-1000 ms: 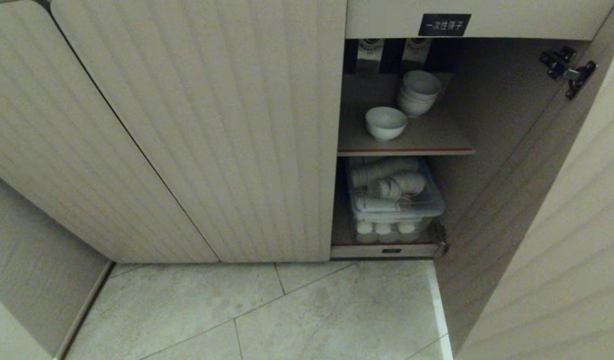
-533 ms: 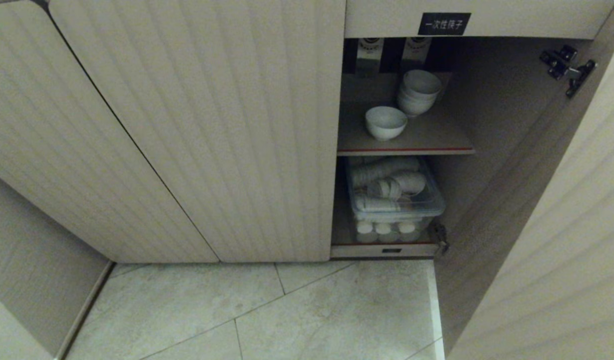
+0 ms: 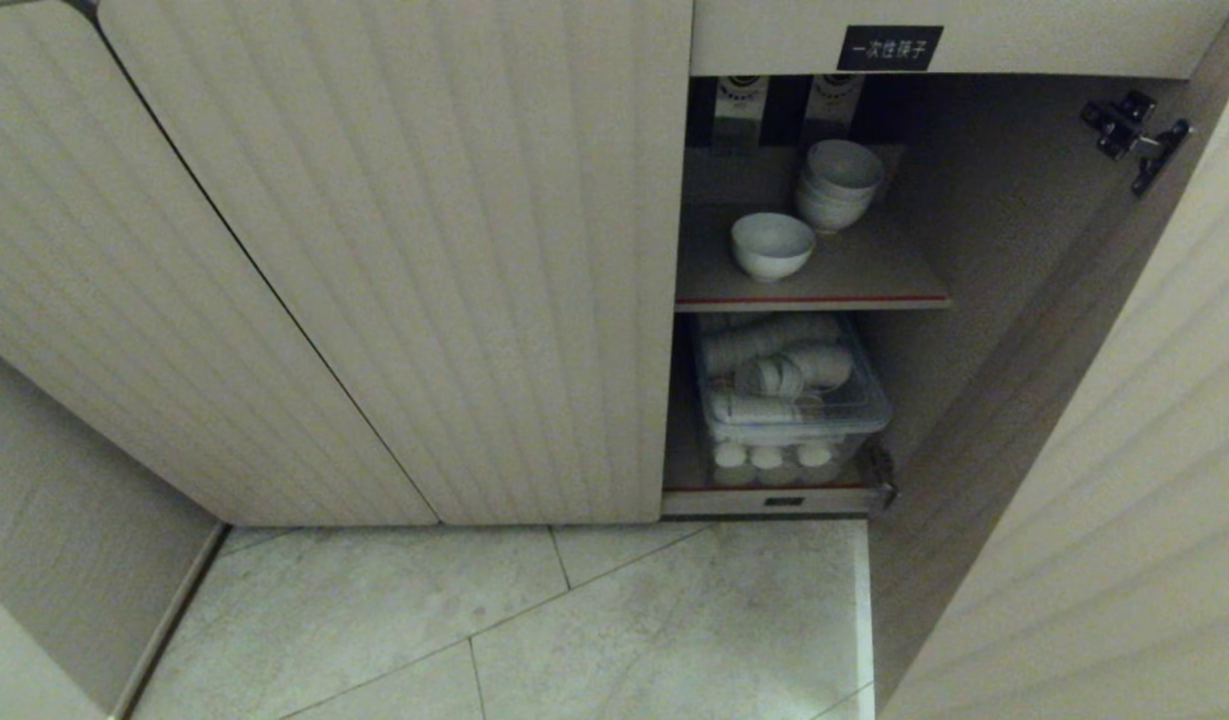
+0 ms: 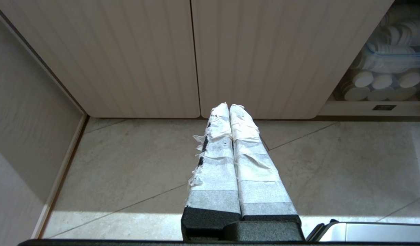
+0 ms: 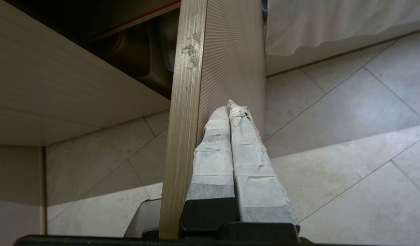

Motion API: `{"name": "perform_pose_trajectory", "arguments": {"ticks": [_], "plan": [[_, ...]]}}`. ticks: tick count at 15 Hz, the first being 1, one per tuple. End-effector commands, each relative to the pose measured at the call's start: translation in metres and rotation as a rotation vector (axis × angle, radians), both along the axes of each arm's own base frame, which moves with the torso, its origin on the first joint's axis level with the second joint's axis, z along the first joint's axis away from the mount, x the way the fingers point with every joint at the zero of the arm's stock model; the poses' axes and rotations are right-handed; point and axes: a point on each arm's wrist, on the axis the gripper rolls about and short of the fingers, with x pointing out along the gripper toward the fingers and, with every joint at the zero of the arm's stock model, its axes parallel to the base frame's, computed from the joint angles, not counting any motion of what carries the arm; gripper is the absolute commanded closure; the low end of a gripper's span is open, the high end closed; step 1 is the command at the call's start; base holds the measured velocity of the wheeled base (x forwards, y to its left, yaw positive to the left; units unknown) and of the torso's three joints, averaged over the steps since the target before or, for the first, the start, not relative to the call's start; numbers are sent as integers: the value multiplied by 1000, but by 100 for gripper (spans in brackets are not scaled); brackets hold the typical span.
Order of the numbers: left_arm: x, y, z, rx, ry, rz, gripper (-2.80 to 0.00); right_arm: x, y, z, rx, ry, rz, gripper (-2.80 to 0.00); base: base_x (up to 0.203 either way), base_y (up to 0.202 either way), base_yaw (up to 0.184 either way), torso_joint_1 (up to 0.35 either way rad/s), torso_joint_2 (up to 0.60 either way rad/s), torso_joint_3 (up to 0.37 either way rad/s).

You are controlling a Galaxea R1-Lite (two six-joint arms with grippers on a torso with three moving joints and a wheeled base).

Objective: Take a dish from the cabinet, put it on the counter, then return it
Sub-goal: Close the cabinet door

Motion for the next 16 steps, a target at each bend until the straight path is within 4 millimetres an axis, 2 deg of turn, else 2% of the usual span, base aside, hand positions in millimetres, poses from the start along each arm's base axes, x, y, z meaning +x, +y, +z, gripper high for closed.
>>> {"name": "perform_pose_trajectory", "arguments": {"ticks": [1, 7, 16], "plan": [[0, 0, 0, 0, 0, 1, 0, 7, 0, -5, 25, 40, -8, 0, 0, 0, 0, 0, 0, 0], [0, 0, 0, 0, 0, 1, 0, 33, 1, -9, 99, 22, 8, 0, 0, 0, 0, 0, 0, 0], [0, 0, 0, 0, 0, 1, 0, 68, 8, -3, 277, -25, 187, 0, 0, 0, 0, 0, 0, 0]]}}
